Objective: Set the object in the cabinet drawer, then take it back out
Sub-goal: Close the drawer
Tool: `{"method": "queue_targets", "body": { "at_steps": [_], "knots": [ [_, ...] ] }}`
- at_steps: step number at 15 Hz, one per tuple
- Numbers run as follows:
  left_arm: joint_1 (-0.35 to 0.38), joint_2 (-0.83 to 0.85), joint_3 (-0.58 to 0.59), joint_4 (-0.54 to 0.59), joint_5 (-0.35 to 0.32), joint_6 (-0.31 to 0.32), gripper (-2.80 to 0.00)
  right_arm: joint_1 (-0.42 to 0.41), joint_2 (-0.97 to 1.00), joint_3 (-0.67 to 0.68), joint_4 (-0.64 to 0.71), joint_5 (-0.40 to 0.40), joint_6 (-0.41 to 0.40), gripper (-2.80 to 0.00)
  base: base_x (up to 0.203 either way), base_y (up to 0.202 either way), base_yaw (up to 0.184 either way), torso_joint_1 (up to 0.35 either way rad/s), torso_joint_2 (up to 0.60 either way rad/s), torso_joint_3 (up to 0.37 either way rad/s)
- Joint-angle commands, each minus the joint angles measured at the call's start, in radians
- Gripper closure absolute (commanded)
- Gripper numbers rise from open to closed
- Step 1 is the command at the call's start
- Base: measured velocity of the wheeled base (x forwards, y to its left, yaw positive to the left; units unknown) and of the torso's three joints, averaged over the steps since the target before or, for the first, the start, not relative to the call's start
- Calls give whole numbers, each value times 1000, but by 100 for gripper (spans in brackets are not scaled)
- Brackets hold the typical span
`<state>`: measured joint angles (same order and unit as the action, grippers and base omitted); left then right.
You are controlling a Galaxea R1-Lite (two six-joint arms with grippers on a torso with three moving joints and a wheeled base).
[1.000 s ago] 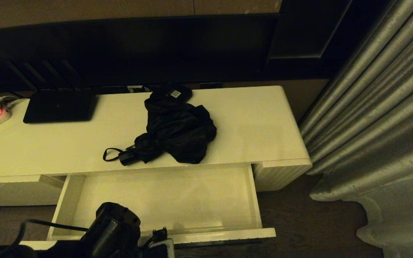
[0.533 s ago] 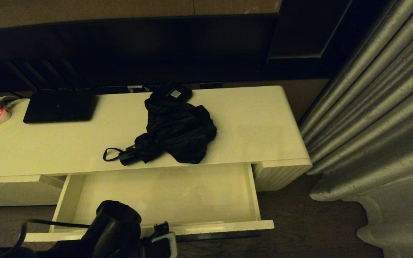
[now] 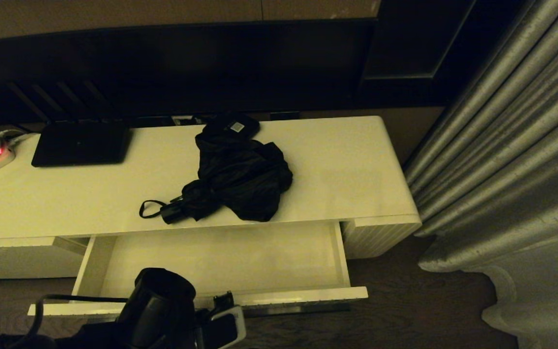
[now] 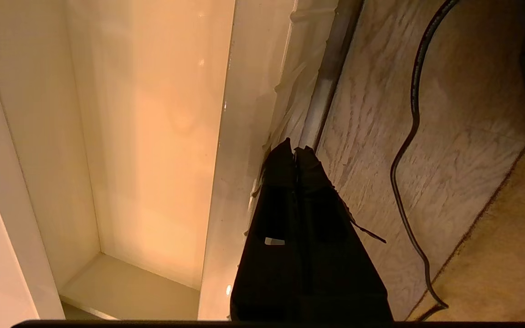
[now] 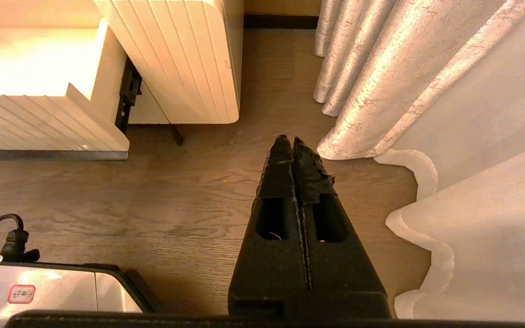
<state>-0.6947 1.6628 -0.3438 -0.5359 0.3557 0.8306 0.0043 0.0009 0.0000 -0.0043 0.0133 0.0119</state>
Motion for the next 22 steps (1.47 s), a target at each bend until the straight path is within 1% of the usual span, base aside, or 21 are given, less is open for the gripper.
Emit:
{"method": "queue_targets", "body": {
  "at_steps": [1, 4, 7, 10, 12, 17, 19, 21, 22],
  "knots": [
    [7, 37, -8, -43, 19, 4, 0, 0, 1, 0, 0, 1, 0, 0, 0, 0, 0, 0, 0, 0],
    [13, 73, -13, -91, 40, 3, 0, 0, 1, 0, 0, 1, 0, 0, 0, 0, 0, 0, 0, 0],
    [15, 112, -20, -144, 79, 0, 0, 0, 1, 0, 0, 1, 0, 0, 0, 0, 0, 0, 0, 0],
    [27, 154, -41, -214, 94, -2, 0, 0, 1, 0, 0, 1, 0, 0, 0, 0, 0, 0, 0, 0],
    [36, 178, -70, -260, 127, -4, 0, 0, 1, 0, 0, 1, 0, 0, 0, 0, 0, 0, 0, 0],
    [59, 228, -96, -371, 153, -2, 0, 0, 1, 0, 0, 1, 0, 0, 0, 0, 0, 0, 0, 0],
    [62, 244, -97, -387, 154, -4, 0, 0, 1, 0, 0, 1, 0, 0, 0, 0, 0, 0, 0, 0],
    [72, 275, -104, -430, 155, -5, 0, 0, 1, 0, 0, 1, 0, 0, 0, 0, 0, 0, 0, 0],
    [76, 279, -109, -430, 155, -5, 0, 0, 1, 0, 0, 1, 0, 0, 0, 0, 0, 0, 0, 0]
  ]
}}
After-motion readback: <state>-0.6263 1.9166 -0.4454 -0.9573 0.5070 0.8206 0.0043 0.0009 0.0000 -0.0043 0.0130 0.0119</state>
